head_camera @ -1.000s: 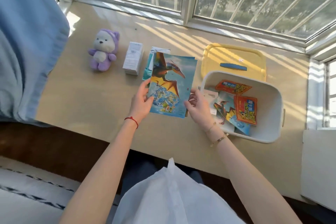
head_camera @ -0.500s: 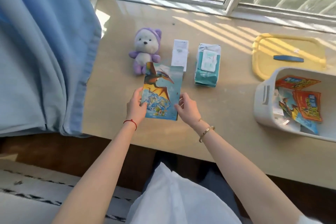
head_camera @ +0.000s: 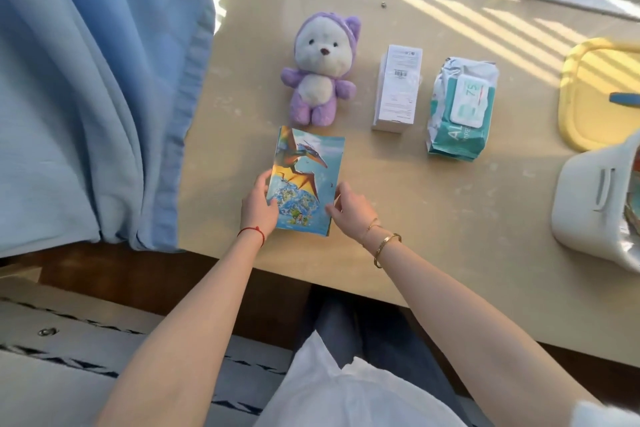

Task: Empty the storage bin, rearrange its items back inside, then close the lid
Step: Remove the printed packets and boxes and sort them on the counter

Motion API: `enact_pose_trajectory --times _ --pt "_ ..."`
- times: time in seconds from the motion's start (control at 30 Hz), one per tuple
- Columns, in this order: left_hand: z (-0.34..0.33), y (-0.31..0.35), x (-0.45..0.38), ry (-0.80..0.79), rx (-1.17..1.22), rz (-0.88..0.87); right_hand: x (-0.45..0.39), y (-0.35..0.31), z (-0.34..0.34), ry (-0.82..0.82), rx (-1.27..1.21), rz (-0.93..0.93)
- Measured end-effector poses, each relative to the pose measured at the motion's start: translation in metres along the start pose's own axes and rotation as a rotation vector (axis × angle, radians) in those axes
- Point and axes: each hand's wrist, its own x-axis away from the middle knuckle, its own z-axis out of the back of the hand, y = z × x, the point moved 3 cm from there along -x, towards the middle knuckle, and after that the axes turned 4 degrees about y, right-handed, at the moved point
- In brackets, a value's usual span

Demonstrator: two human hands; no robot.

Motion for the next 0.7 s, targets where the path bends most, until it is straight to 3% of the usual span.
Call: enact_pose_trajectory --times 0.53,0.7 --pt "-0.006 -0.024 -0.001 0.015 -0.244 -0.119 -0.005 0.011 -0.022 0.049 0.246 0.038" --pt "0.015 0.001 0.013 0.057 -0.309 -0.236 0.017 0.018 0.006 0.178 0.193 0.08"
